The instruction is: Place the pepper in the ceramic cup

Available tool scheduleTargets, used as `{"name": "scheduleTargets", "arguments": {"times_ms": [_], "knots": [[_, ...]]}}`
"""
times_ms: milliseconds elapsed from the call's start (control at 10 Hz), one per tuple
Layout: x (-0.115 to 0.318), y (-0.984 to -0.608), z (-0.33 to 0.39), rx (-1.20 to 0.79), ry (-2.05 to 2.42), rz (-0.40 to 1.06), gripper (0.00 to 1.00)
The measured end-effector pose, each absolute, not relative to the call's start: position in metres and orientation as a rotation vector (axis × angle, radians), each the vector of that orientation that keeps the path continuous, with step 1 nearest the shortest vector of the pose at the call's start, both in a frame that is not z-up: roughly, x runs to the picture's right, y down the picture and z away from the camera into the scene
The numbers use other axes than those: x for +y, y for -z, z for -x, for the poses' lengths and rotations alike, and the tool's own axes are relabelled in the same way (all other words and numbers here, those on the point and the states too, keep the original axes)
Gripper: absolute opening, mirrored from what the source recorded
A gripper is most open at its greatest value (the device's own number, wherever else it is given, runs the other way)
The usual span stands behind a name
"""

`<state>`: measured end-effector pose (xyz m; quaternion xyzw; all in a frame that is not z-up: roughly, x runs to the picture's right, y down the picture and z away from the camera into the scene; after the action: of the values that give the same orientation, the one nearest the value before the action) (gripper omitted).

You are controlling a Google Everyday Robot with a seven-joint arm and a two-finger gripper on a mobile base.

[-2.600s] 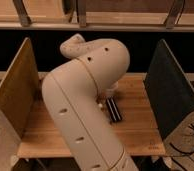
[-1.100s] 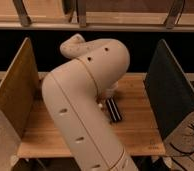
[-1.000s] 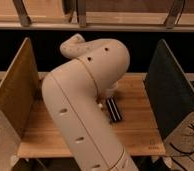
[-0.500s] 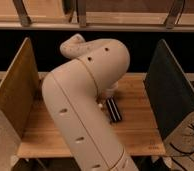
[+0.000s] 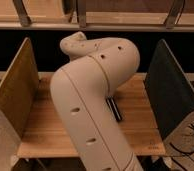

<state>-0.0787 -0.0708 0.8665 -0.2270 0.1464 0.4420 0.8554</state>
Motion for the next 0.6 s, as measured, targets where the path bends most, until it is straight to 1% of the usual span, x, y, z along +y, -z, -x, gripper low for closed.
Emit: {"name": "scheduleTargets", "arguments": {"times_ms": [300, 600], "knots": [[-0.058, -0.849, 0.099, 0.295, -0.798, 0.496, 0.8], [-0.022, -0.837, 0.123, 0.304, -0.653, 0.521, 0.8]]}}
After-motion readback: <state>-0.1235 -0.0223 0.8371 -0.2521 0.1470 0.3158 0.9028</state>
